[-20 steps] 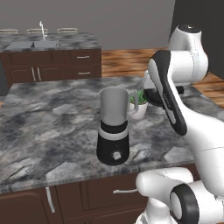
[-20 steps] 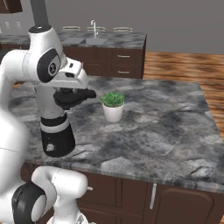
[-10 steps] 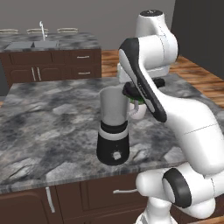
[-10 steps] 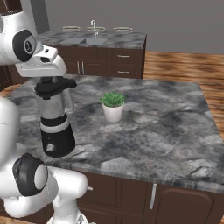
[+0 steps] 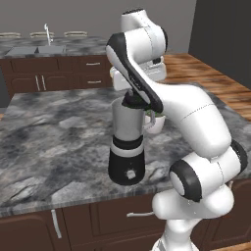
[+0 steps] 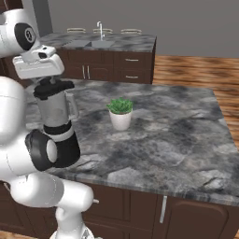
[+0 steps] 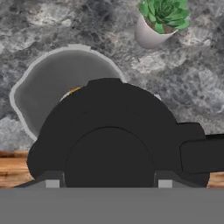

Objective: Open the blender lid, put the tangerine in the blender, close the lid, and start the blender.

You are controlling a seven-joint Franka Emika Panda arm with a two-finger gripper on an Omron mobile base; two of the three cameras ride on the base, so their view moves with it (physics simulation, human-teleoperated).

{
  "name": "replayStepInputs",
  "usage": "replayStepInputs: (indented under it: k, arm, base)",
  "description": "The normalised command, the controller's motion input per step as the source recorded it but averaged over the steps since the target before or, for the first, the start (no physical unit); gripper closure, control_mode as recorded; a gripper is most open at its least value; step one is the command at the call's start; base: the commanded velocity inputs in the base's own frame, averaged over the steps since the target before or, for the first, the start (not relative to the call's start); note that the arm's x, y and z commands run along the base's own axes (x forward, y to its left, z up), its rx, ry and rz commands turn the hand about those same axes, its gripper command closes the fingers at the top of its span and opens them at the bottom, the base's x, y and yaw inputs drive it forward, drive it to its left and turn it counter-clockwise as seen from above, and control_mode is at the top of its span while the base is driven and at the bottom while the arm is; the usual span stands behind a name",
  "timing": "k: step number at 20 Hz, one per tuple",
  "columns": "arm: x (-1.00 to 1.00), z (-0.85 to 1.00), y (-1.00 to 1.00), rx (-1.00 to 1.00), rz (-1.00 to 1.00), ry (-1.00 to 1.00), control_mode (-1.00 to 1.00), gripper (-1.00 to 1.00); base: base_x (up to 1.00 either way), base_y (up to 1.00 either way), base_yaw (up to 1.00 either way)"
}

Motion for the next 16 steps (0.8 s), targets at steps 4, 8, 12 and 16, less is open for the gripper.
replayStepInputs:
  k: [4, 8, 12, 16]
  arm:
    - [0.28, -0.09, 0.22, 0.00, -0.02, 0.07, -1.00, 1.00]
    - [0.15, -0.16, 0.13, 0.00, -0.01, 0.02, -1.00, 1.00]
    - [0.04, -0.18, 0.00, 0.00, -0.03, 0.00, -1.00, 1.00]
    - [0.15, -0.20, 0.00, 0.00, -0.01, -0.02, -1.00, 1.00]
  base:
    - [0.00, 0.00, 0.00]
    - [0.00, 0.00, 0.00]
    - [0.00, 0.00, 0.00]
    - [0.00, 0.00, 0.00]
